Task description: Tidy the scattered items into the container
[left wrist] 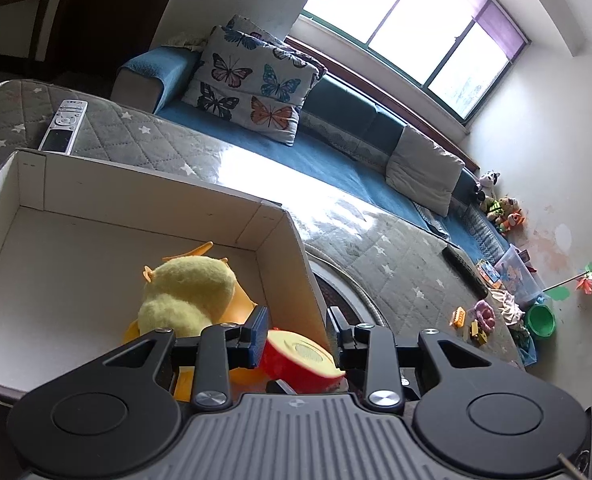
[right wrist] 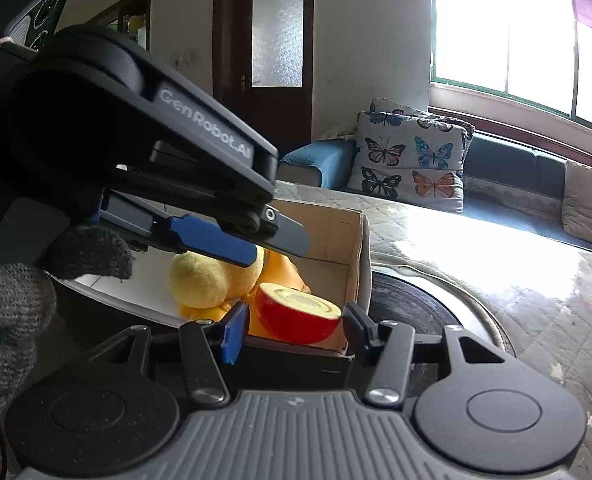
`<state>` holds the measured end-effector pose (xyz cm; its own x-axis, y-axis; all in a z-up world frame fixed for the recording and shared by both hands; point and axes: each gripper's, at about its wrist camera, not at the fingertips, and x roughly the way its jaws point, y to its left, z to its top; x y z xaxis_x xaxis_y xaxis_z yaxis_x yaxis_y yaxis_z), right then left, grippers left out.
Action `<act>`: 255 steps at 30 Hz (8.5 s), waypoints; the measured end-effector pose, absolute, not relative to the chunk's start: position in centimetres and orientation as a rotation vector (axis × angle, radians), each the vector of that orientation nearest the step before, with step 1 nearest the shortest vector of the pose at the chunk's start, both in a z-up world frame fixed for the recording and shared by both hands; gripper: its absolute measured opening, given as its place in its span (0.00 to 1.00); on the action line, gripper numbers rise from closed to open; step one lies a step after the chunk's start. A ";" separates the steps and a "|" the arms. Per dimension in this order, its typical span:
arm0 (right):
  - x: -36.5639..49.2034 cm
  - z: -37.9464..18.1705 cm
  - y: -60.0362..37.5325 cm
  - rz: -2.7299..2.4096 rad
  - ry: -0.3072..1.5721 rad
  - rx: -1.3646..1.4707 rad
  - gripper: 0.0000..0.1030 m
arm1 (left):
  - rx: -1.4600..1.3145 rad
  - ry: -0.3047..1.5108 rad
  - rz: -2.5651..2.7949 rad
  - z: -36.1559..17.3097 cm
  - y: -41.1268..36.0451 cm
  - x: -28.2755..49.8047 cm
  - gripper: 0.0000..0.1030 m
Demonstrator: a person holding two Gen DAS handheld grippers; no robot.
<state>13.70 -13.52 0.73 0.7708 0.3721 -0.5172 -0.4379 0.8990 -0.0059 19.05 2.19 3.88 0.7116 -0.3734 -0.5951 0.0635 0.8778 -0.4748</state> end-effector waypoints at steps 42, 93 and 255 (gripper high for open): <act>5.9 -0.9 -19.8 0.343 0.649 -0.060 0.76 | -0.328 0.884 -0.315 0.7 -2.9 12.4 0.33; 10.5 -3.2 -21.7 0.308 0.712 0.026 0.63 | -0.337 0.998 -0.279 -1.2 -7.1 18.6 0.35; 9.6 0.0 -12.6 0.412 0.651 -0.097 0.94 | -0.151 0.742 0.062 1.6 4.3 9.3 0.25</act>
